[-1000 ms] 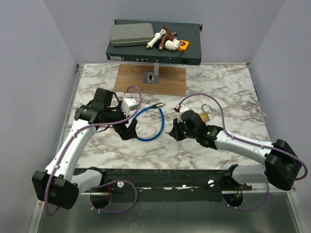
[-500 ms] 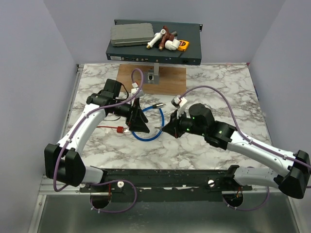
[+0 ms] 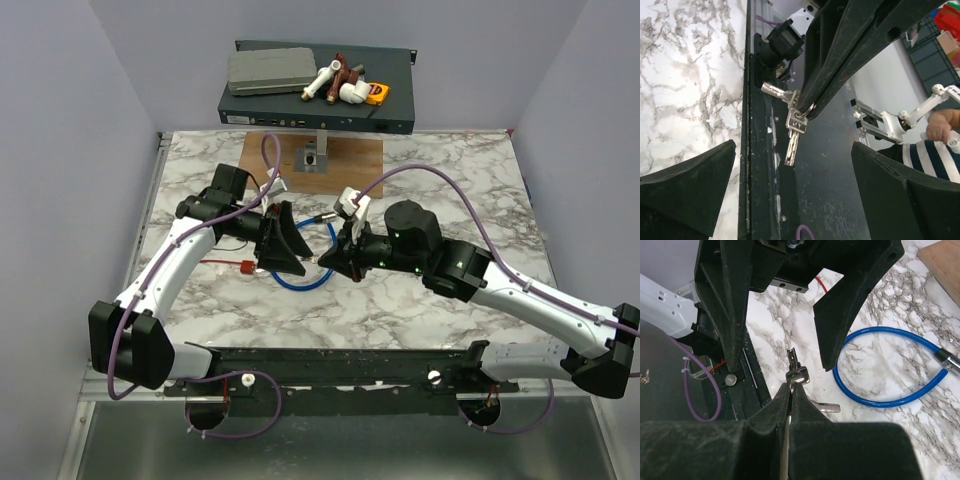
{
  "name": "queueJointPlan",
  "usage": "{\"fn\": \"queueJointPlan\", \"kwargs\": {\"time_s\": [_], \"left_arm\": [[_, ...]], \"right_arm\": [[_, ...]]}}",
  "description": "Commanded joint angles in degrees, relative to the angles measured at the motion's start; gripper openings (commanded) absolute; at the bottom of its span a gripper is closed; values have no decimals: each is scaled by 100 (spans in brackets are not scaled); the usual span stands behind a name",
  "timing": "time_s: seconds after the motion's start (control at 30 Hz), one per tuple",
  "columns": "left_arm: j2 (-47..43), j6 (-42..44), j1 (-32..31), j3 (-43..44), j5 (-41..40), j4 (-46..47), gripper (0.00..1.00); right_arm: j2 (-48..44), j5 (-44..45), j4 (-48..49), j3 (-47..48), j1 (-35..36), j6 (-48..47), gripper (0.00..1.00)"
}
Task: Unlock with the key
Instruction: Pick up the key from the center of the board.
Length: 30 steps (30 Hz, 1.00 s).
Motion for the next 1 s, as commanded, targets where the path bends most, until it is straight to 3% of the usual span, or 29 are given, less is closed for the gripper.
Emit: {"fn": "queueJointPlan", "kwargs": {"time_s": [0.0,0.33,0.67,0.97], "left_arm": [[-215,-38,-4,-101,643,110,95],[-483,-351,-4,-374,639,455,58],[-556,-537,-3,-418,848,571,54],[-663,-556,-4,-486,1056,650,27]], "right_arm": [[98,-132,-318,235,146,-271,1],[156,184,-314,393,278,-451,1],[223,288,-393,530,403,-606,1],[278,359,-430,539,480,-607,1]]}}
